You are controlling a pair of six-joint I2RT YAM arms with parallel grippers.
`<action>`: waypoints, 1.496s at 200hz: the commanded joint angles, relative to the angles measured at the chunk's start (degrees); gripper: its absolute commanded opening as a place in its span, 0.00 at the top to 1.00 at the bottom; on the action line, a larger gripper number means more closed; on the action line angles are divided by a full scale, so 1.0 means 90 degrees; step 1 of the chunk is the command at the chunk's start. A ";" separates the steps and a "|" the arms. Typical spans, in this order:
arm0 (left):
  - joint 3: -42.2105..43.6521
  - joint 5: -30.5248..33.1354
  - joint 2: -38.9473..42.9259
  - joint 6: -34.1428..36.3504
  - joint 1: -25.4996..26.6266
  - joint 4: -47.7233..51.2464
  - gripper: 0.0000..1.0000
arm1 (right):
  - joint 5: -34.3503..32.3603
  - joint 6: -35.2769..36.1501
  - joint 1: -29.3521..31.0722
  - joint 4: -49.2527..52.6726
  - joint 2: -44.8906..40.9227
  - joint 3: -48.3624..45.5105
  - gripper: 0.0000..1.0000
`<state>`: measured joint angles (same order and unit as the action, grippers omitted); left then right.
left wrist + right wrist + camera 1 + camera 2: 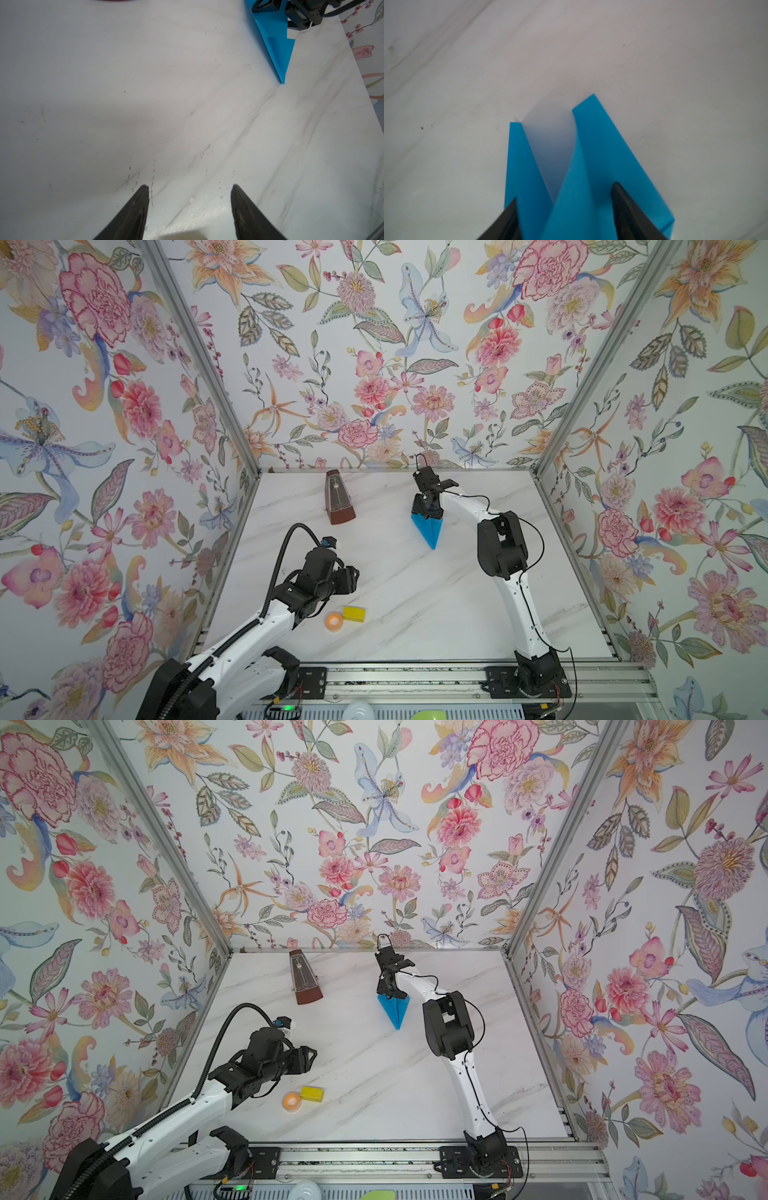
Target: Fold a paper plane with a square sheet of paper (fold left side to right side)
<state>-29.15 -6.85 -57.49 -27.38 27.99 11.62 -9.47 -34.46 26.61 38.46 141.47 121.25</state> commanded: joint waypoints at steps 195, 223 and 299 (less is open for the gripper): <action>0.0445 0.3700 -0.2164 0.3623 -0.1550 -0.5358 0.01 | -0.1006 0.2754 -0.2400 -0.4151 -0.5978 -0.7679 0.01; 0.0907 0.3156 -0.2752 0.3827 -0.1829 -0.7186 0.01 | -0.0732 0.3346 -0.2844 -0.5858 -0.6036 -0.9049 0.01; 0.1414 0.1387 -0.3504 0.3331 -0.2943 -0.8934 0.01 | 0.0189 0.3348 -0.3231 -0.9013 -0.6151 -1.0518 0.01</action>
<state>-19.49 14.66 -85.84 5.21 4.67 -56.95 -11.75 -5.30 -2.02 -28.80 86.35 28.84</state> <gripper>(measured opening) 0.989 0.992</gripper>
